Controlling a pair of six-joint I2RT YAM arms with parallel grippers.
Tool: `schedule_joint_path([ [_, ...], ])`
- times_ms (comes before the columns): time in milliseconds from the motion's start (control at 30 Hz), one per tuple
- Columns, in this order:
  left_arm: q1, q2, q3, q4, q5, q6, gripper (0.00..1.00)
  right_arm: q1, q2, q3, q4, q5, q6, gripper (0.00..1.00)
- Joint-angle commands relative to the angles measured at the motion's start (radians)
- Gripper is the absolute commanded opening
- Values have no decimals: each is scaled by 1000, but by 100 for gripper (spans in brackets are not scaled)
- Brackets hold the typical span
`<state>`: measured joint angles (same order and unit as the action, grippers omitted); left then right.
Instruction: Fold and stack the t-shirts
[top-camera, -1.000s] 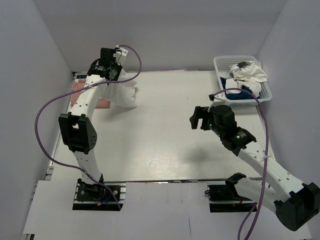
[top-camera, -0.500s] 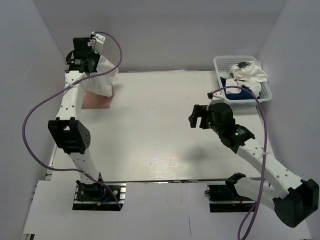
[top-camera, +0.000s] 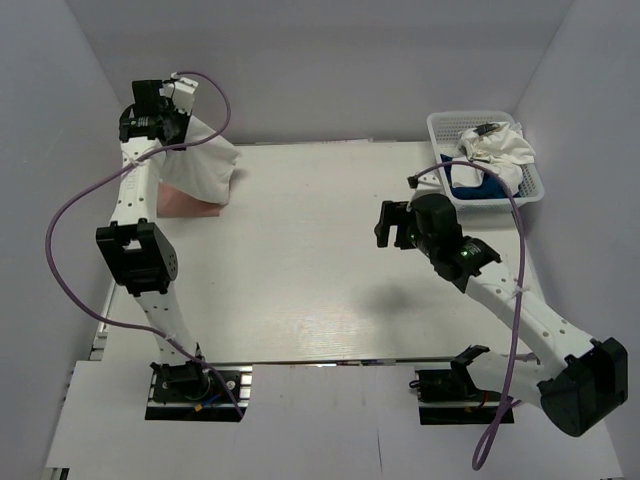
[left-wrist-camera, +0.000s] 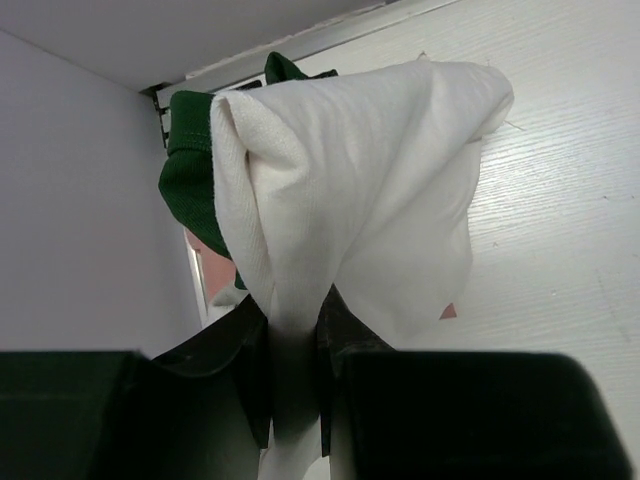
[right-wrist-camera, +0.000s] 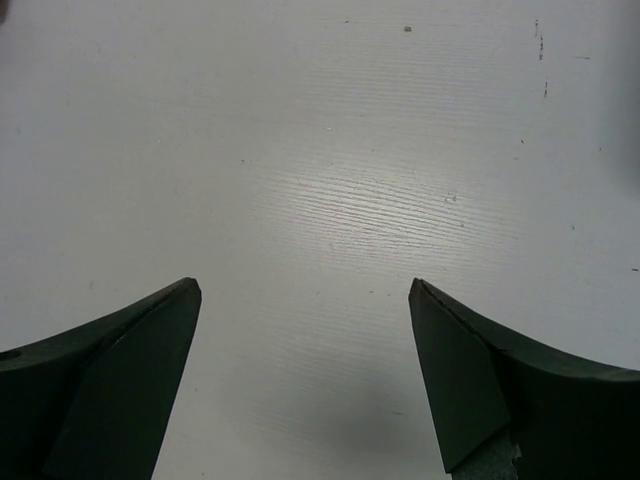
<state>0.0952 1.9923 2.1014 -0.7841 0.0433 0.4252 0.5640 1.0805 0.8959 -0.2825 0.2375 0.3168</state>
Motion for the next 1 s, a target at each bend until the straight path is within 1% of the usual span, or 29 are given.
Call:
schedule_joint_path([
  [0,38,6,61,25,75,1,0,-1,18,58,20,-3,-10,90],
  [100,64,63,71,34,66,1,0,0,36,70,17,3,-15,90],
  [200,90,130,81,65,-6,1,0,0,65,103,-4,14,-19,90],
  [333,124,189,106,137,-40,1,0,0,105,149,-14,2,-12,90],
  [533,161,284,187,175,-19,-9,0,0,208,212,-15,-23,7,90],
  [667,182,309,187,197,-34,-9,0,0,259,250,-37,-40,16,90],
  [700,182,319,187,207,-43,-25,3,-1,274,261,-35,-43,18,90],
  [733,192,329,187,207,-43,-37,17,-3,286,264,-43,-44,18,90],
  [800,192,329,187,218,-30,-48,48,-1,295,275,-47,-49,19,90],
  [833,192,329,187,218,-4,-63,96,0,302,278,-50,-49,18,90],
  [867,192,329,187,218,-3,-74,100,-1,303,279,-49,-44,19,90],
  [967,192,318,187,218,7,-94,100,-1,314,282,-52,-43,21,90],
])
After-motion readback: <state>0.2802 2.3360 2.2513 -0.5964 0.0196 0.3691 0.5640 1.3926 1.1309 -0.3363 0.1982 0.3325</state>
